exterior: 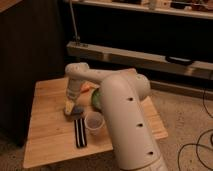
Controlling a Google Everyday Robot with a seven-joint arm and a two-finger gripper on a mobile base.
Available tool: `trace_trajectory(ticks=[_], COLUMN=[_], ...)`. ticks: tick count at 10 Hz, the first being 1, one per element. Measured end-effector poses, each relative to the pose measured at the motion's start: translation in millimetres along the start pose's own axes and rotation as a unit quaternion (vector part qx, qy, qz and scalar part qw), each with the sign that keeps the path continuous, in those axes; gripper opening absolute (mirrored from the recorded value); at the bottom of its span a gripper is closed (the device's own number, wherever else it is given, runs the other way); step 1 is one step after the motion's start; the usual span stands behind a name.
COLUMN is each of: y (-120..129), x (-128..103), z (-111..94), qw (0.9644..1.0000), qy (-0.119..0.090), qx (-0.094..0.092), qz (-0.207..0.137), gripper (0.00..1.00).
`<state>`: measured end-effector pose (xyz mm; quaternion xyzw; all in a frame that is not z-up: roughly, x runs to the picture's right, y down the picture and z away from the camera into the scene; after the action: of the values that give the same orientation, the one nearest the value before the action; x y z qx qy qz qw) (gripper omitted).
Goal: Wipe the white sponge on the table
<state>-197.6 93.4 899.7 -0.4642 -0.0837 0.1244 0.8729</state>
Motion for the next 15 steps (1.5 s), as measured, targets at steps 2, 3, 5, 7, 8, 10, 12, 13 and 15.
trace_trajectory(ticks=[2, 3, 5, 7, 8, 10, 12, 13, 15], y=[-26.3, -37.1, -52.8, -61.1, -63.2, -57.2, -33.7, -22.5, 4.7], x=[1.6, -4.4, -29.8, -59.2, -75.2, -106.6, -131.6, -140.0, -157.9], z=[-6.4, -8.3, -17.6, -34.1, -40.2, -38.4, -23.6, -18.5, -8.6], qw=[0.9997, 0.9994, 0.9989, 0.9978, 0.9971, 0.9959, 0.9945, 0.9937, 0.9911], qy=[0.01, 0.013, 0.004, -0.015, -0.026, -0.04, -0.052, -0.059, -0.073], qx=[0.02, 0.028, 0.047, 0.064, 0.07, 0.073, 0.066, 0.062, 0.049], qz=[0.012, 0.014, 0.008, -0.004, -0.013, -0.037, -0.062, -0.073, -0.1], gripper=[0.2, 0.2, 0.2, 0.2, 0.2, 0.2, 0.2, 0.2, 0.2])
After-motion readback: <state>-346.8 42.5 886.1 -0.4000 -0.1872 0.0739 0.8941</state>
